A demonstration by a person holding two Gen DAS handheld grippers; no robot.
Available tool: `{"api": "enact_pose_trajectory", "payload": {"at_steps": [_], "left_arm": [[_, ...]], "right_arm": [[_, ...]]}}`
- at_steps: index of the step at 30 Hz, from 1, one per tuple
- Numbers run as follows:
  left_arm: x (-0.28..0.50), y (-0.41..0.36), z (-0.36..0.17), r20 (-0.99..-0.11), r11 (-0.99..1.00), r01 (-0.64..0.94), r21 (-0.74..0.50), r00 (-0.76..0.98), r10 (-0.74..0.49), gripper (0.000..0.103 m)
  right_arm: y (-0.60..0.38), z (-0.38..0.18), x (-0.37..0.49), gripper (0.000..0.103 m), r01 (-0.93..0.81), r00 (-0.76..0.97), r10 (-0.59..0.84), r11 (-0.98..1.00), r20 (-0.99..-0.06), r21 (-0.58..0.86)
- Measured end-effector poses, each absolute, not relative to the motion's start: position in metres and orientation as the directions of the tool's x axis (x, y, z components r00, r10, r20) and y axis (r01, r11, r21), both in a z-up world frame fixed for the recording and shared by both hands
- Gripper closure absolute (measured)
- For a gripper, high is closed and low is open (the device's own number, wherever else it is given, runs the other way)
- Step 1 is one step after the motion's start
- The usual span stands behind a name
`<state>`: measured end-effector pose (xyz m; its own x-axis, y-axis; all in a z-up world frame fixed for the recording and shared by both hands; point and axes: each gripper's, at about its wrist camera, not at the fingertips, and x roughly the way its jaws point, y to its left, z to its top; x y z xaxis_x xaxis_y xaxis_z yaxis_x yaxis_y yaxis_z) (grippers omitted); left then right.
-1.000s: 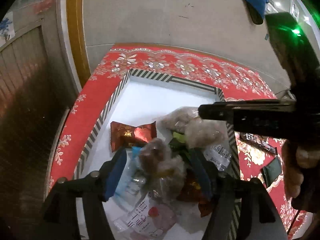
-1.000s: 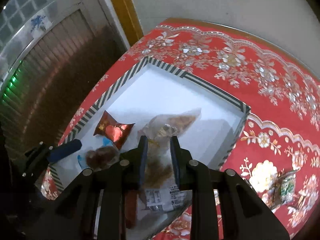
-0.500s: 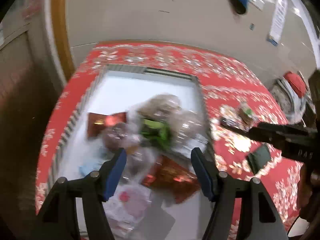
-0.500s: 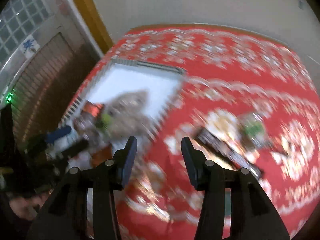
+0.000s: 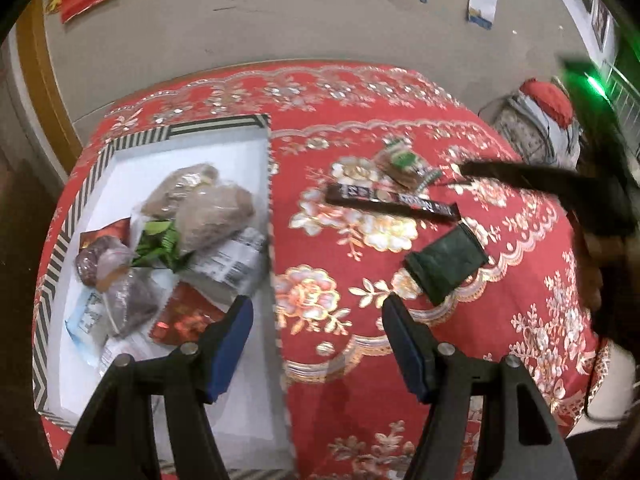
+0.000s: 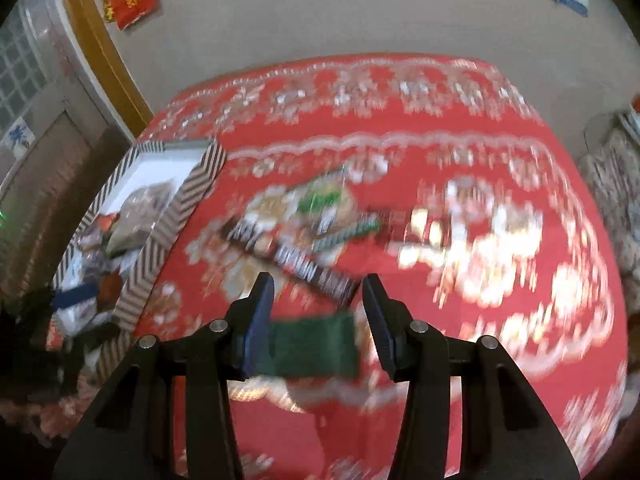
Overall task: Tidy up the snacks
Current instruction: 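Grasp the green-printed bread bag with right tool while left tool grasps Nescafe stick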
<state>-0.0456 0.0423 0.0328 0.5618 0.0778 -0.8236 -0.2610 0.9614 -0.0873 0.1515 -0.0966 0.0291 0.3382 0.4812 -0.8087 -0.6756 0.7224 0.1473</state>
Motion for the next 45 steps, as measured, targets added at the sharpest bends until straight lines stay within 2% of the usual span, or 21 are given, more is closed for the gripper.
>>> {"api": "enact_pose_trajectory", "payload": {"at_steps": [5, 10, 13, 16, 23, 30, 35, 37, 39, 45], "left_arm": [[-0.046, 0.033, 0.036, -0.831, 0.949, -0.308, -0.062, 0.543, 0.122, 0.034], [-0.048, 0.036, 0.036, -0.833, 0.918, -0.392, -0.056, 0.525, 0.174, 0.034], [-0.05, 0.035, 0.036, -0.836, 0.903, -0.427, -0.053, 0.514, 0.194, 0.034], [-0.05, 0.033, 0.035, -0.84, 0.893, -0.448, -0.052, 0.503, 0.203, 0.034], [-0.034, 0.015, 0.033, -0.844, 0.912, -0.406, -0.062, 0.509, 0.17, 0.034], [0.037, 0.002, 0.017, -0.861, 0.97, -0.24, -0.027, 0.499, 0.099, 0.033], [0.089, -0.011, 0.014, -0.873, 0.994, 0.05, 0.096, 0.484, 0.06, 0.033], [0.103, -0.013, 0.005, -0.906, 0.978, 0.185, 0.1, 0.424, 0.012, 0.033], [0.11, -0.014, -0.002, -0.918, 0.947, 0.286, 0.149, 0.396, 0.025, 0.033], [0.133, -0.004, -0.004, -0.941, 0.926, 0.377, 0.02, 0.321, -0.11, 0.033]], "right_arm": [[-0.059, 0.024, 0.187, 0.057, -0.729, 0.302, 0.489, 0.672, -0.818, 0.133], [-0.025, -0.007, 0.202, 0.057, -0.785, 0.237, 0.41, 0.615, -0.881, 0.075], [-0.018, -0.017, 0.206, 0.051, -0.793, 0.246, 0.375, 0.608, -0.894, 0.037], [-0.013, -0.028, 0.208, 0.051, -0.803, 0.228, 0.326, 0.596, -0.917, 0.012], [-0.044, 0.002, 0.204, 0.054, -0.789, 0.259, 0.44, 0.61, -0.86, 0.075], [-0.118, 0.02, 0.198, 0.054, -0.72, 0.299, 0.439, 0.687, -0.847, 0.102], [-0.174, 0.008, 0.185, 0.054, -0.674, 0.292, 0.404, 0.73, -0.867, 0.113], [-0.187, 0.0, 0.18, 0.054, -0.664, 0.277, 0.399, 0.737, -0.874, 0.126], [-0.196, -0.007, 0.176, 0.054, -0.653, 0.266, 0.397, 0.744, -0.879, 0.138], [-0.206, -0.01, 0.167, 0.054, -0.65, 0.251, 0.422, 0.741, -0.871, 0.172]]}}
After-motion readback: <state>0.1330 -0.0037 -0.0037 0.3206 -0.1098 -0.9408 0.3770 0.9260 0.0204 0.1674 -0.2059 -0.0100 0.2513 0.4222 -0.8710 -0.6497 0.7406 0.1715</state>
